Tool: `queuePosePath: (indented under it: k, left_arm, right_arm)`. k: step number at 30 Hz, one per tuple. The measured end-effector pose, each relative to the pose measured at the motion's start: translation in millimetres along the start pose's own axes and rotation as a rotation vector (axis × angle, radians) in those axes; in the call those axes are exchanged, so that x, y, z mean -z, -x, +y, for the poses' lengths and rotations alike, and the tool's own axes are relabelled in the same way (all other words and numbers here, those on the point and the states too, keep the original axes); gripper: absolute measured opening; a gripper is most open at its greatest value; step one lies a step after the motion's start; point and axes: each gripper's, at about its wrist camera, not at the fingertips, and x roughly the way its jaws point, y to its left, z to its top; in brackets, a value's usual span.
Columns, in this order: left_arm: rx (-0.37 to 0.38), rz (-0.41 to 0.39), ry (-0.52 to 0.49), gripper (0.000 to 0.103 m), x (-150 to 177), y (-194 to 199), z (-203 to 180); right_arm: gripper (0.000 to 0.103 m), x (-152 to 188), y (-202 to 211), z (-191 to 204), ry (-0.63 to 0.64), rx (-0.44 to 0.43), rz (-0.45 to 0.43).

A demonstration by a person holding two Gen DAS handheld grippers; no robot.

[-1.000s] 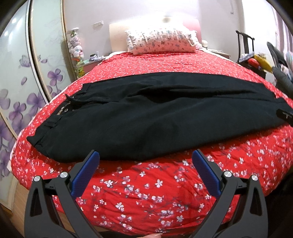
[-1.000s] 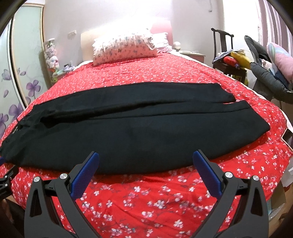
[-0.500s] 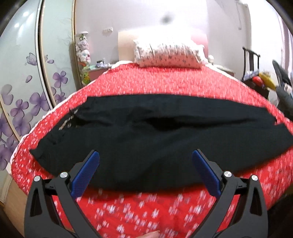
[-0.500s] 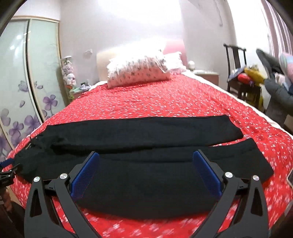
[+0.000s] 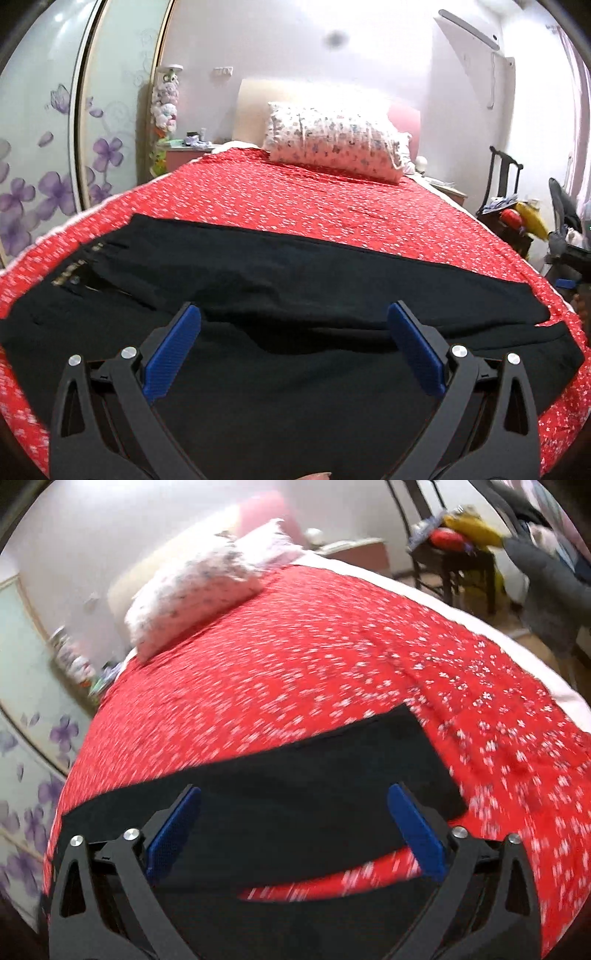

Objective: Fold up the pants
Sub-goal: 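Reach the right gripper to the trouser leg ends and close on them, then lift the trouser legs with the right gripper and fold them toward the waistband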

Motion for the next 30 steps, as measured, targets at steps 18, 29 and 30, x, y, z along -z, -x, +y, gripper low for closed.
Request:
queuePosePath:
  k: [18, 29, 30]
  left_arm:
    - [0.048, 0.125, -0.138, 0.101, 25.5, -33.9, -13.7]
    - [0.053, 0.138, -0.133, 0.101, 27.2, -34.2, -12.1]
    - [0.054, 0.137, -0.131, 0.101, 27.4, -33.6, -11.1]
  right_arm:
    - [0.059, -47.6, -122.6, -71.7, -0.052, 0.275, 0.038]
    - [0.021, -42.7, -109.6, -71.7, -0.037, 0.274, -0.005]
    - [0.021, -42.4, -104.9, -69.0, -0.03, 0.272, -0.022]
